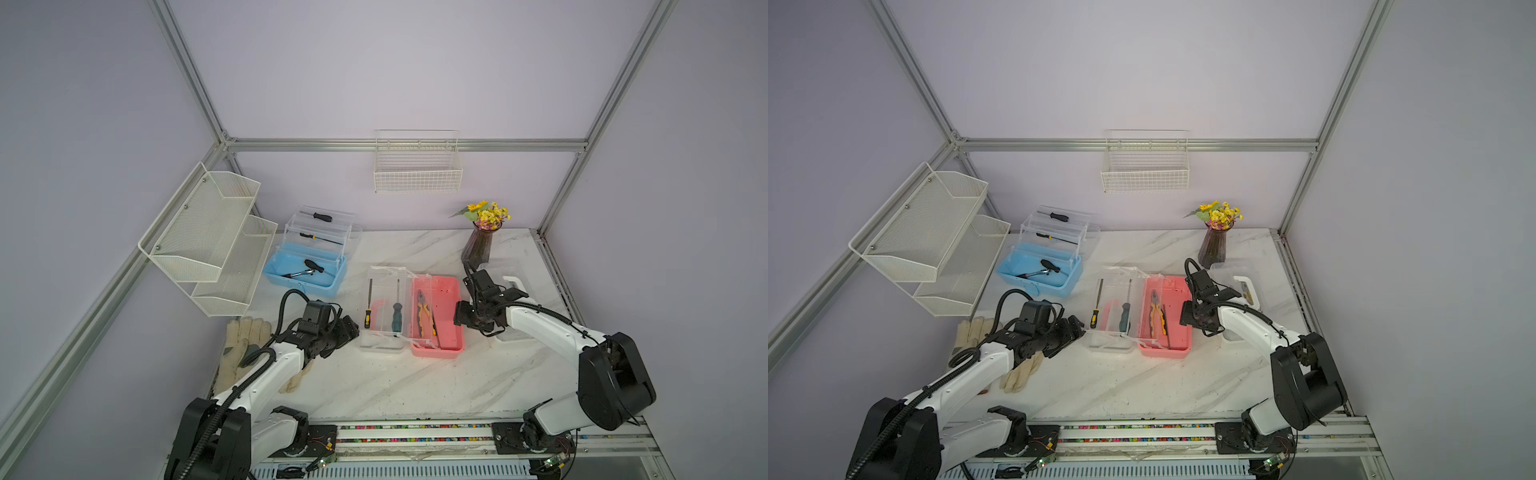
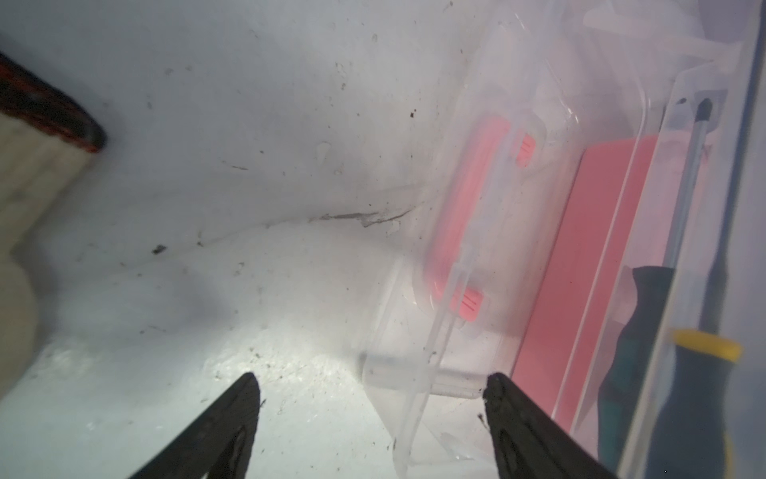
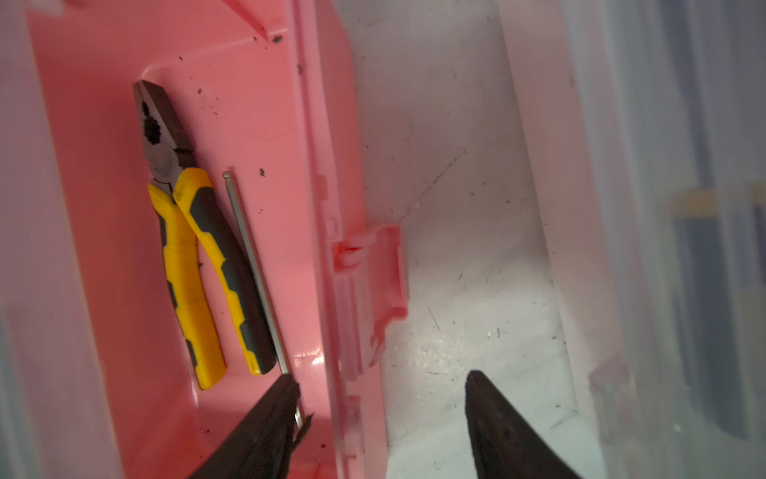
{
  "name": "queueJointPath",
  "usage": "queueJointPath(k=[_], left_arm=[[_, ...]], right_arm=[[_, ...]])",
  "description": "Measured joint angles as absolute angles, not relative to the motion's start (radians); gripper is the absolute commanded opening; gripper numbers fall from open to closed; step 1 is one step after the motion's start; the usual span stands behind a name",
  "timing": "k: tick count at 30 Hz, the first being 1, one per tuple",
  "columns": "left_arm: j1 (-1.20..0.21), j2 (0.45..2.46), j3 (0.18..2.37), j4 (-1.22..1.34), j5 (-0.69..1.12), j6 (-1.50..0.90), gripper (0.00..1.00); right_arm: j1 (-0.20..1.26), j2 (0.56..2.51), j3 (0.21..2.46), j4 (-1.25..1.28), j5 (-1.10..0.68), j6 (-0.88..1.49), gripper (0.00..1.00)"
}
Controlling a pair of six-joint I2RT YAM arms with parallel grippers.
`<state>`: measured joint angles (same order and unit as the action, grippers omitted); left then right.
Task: Close toolboxes
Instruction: Adjust the toolbox at the center of the board, then close the toolbox lid.
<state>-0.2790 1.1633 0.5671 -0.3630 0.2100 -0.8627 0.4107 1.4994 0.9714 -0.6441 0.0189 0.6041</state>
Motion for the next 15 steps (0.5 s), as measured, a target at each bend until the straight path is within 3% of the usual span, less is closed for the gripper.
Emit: queueJointPath(k=[9,15], left_arm=[[-0.305,1.272,0.569,-0.305,0.215,-0.854,0.47],[-0.31,1.296,0.584,-0.28,0.232,-0.841,0.26]], right_arm=[[0.411,1.556,0.972,-0.567,-0.004,0.603,0.39],[0.42,1.57,0.972,-0.548,-0.007,0.598,0.35]])
